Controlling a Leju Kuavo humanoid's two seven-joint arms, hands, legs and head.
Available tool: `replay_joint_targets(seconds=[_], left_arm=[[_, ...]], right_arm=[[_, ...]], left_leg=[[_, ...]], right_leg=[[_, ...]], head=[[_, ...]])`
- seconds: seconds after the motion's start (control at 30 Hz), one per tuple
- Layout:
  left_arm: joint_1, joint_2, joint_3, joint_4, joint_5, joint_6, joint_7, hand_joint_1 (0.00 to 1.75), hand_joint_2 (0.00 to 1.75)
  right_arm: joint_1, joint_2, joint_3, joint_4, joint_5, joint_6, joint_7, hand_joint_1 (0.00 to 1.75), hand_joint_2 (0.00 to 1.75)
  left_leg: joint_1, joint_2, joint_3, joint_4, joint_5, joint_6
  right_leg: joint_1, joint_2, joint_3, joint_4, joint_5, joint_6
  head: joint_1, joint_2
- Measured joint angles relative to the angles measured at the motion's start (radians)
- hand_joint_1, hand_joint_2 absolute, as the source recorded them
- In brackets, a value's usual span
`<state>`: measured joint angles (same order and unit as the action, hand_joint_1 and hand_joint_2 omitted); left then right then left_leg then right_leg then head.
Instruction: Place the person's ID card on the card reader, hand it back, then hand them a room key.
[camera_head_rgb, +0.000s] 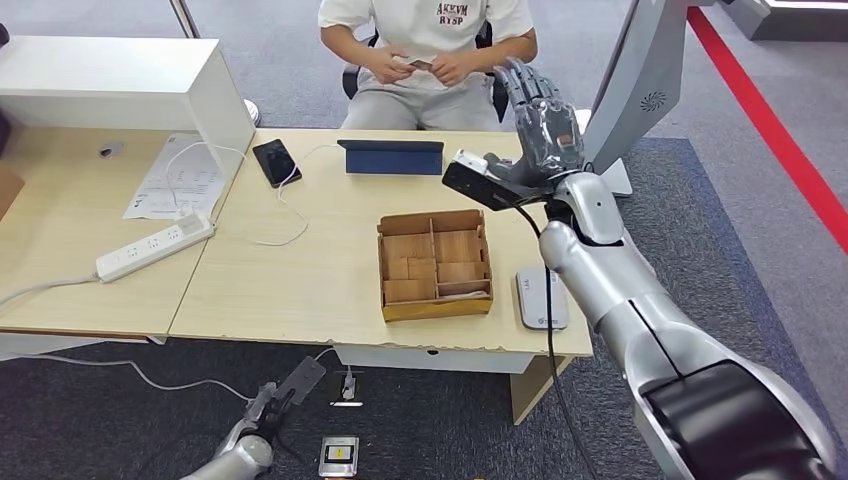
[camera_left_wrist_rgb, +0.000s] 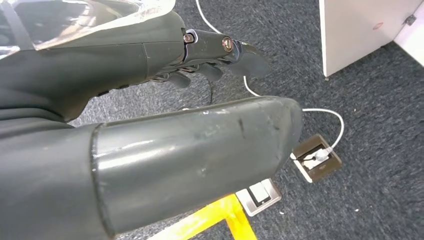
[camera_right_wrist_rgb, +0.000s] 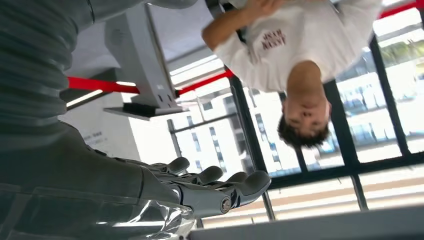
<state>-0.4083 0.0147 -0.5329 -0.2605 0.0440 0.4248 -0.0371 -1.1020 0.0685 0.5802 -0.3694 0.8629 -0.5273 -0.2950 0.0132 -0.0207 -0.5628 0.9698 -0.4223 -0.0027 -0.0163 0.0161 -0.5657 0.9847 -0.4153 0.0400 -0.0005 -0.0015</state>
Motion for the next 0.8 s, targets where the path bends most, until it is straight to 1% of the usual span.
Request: replay_joint_targets(seconds=[0.07,0.1,0.2,0.27,0.33,0.43,0.53,0.7,0.77,0.8], left_arm=[[0.006,0.004,0.000,0.000,0.011,0.010,-0.011,0.00,0.00],[0.009,0.006,0.000,0.000,0.016,0.015,-0.016,0.00,0.00],[0.023,0.014,0.002,0.000,0.036,0.027,-0.028,0.00,0.00],[0.033,0.019,0.003,0.001,0.047,0.033,-0.034,0.00,0.00],[0.042,0.024,0.004,0.001,0.060,0.044,-0.044,0.00,0.00],[0.056,0.020,0.013,0.001,0.103,0.094,-0.081,0.00,0.00],[0.077,0.011,0.027,0.002,0.147,0.136,-0.118,0.00,0.00],[0.105,0.008,0.052,0.003,0.207,0.150,-0.158,0.00,0.00],[0.111,0.007,0.062,0.003,0.220,0.152,-0.165,0.00,0.00],[0.112,0.007,0.063,0.003,0.222,0.152,-0.166,0.00,0.00]], right_arm=[[0.001,-0.014,-0.027,-0.012,-0.080,-0.091,-0.120,0.00,1.75],[0.002,-0.025,-0.048,-0.024,-0.111,-0.119,-0.174,0.00,1.75],[0.021,-0.064,-0.157,-0.079,-0.125,-0.140,-0.308,0.00,1.75],[0.041,-0.092,-0.252,-0.119,-0.122,-0.141,-0.366,0.00,1.75],[0.061,-0.119,-0.343,-0.158,-0.130,-0.141,-0.388,0.00,1.75],[0.105,-0.172,-0.482,-0.235,-0.156,-0.141,-0.396,0.00,1.75],[0.161,-0.248,-0.629,-0.315,-0.247,-0.141,-0.398,0.00,1.75],[0.250,-0.367,-0.848,-0.408,-0.378,-0.141,-0.399,0.00,1.75],[0.275,-0.402,-0.927,-0.431,-0.405,-0.141,-0.399,0.00,1.75],[0.280,-0.410,-0.946,-0.437,-0.409,-0.141,-0.399,0.00,1.75]], left_leg=[[0.000,0.000,0.000,0.000,0.000,0.000],[0.000,0.000,0.000,0.000,0.000,0.000],[0.000,0.000,0.000,0.000,0.000,0.000],[0.000,0.000,0.000,0.000,0.000,0.000],[-0.001,0.000,0.000,0.001,0.000,0.000],[-0.001,-0.001,0.001,0.001,0.000,0.001],[-0.001,-0.004,0.000,0.001,-0.001,0.001],[-0.001,-0.002,0.000,0.001,-0.003,0.002],[-0.001,-0.001,0.000,0.001,-0.003,0.002],[-0.001,-0.001,0.000,0.001,-0.003,0.002]], right_leg=[[0.000,0.000,0.000,0.000,0.000,0.000],[0.000,0.000,0.000,0.000,0.000,0.000],[0.000,0.000,0.000,-0.001,0.000,0.000],[0.000,0.000,0.000,-0.001,0.000,0.000],[0.000,0.000,0.000,-0.002,0.000,0.000],[-0.001,-0.001,0.000,-0.002,0.000,0.000],[-0.001,-0.002,0.001,-0.003,0.000,0.001],[-0.001,0.000,0.001,-0.004,0.000,0.001],[-0.001,0.000,0.001,-0.004,0.000,0.001],[-0.001,0.000,0.001,-0.004,0.000,0.001]], head=[[0.000,0.000],[0.000,0.000],[0.000,0.000],[0.000,0.000],[0.000,0.000],[0.000,0.000],[0.000,0.000],[0.000,0.000],[0.000,0.000],[0.000,0.000]])
